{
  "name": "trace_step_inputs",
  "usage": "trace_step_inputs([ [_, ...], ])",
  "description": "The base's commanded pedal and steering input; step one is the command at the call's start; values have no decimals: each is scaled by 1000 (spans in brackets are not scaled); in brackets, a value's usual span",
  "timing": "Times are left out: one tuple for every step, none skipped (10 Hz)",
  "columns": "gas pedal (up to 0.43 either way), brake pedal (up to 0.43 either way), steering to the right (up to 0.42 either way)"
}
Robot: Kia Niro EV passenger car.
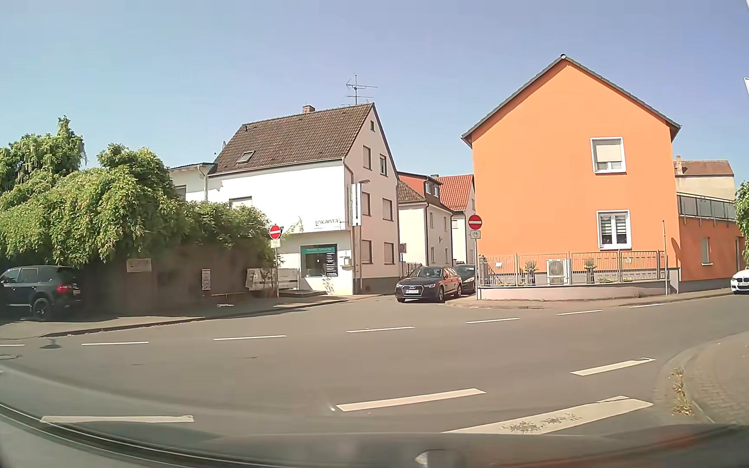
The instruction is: Follow the waypoints while adhering to traffic rules and regulations
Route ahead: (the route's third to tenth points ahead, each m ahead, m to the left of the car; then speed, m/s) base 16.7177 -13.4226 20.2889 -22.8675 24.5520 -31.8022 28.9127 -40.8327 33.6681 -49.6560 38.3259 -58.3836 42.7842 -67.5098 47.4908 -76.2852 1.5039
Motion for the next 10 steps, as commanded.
trace_step_inputs([
  [98, 30, 3],
  [98, 30, 4],
  [98, 30, 7],
  [98, 24, 7],
  [98, 30, 8],
  [98, 30, 10],
  [98, 30, 16],
  [98, 30, 26],
  [98, 30, 38],
  [98, 30, 57],
])
